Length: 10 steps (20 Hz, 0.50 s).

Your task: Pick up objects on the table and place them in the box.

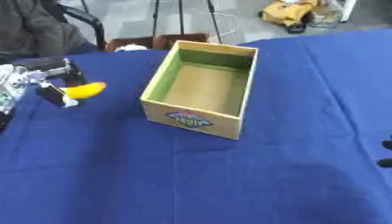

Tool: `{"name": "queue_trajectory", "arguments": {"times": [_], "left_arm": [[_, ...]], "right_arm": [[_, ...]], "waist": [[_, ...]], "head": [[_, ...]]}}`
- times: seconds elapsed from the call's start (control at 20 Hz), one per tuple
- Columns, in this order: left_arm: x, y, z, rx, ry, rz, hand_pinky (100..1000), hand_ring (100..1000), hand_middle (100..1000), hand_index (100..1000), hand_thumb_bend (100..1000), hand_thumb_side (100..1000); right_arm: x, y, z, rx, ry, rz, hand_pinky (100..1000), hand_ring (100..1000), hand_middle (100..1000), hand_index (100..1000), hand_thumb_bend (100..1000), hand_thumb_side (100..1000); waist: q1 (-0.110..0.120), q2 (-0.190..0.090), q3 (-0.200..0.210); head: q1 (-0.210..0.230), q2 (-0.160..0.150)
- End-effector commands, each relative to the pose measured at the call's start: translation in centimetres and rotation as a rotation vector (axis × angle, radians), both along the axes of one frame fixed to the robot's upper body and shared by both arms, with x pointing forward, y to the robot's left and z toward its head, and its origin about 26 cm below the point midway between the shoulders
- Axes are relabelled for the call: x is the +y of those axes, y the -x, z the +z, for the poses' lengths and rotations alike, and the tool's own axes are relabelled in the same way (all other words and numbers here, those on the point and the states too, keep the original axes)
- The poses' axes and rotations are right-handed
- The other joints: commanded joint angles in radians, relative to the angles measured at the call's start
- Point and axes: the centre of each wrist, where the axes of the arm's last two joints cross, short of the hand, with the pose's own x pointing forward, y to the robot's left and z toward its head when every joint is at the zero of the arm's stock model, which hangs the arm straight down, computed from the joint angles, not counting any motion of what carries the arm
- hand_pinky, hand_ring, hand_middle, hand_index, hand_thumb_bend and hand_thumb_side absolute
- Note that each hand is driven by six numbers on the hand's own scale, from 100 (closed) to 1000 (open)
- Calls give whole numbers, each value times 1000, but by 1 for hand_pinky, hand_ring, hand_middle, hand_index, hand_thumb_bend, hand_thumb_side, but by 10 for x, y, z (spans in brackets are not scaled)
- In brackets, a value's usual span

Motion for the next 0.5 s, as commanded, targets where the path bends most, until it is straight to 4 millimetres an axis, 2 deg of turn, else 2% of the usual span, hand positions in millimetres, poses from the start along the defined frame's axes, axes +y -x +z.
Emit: {"name": "queue_trajectory", "arguments": {"times": [0.05,0.2,0.5], "left_arm": [[-2,-1,39,-68,-51,-38,626,486,402,514,228,100],[-22,-10,54,-99,-68,-105,628,487,404,516,225,100],[-74,-29,79,-146,-96,-259,630,489,407,521,262,100]], "right_arm": [[-3,1,8,-22,24,3,567,732,674,714,100,860],[-4,1,7,-18,25,5,567,732,674,714,100,861],[-3,0,8,-15,30,16,567,732,673,714,100,862]], "waist": [[-1,-21,-1],[2,-27,-4],[13,-35,-27]], "head": [[-1,9],[1,11],[11,12]]}}
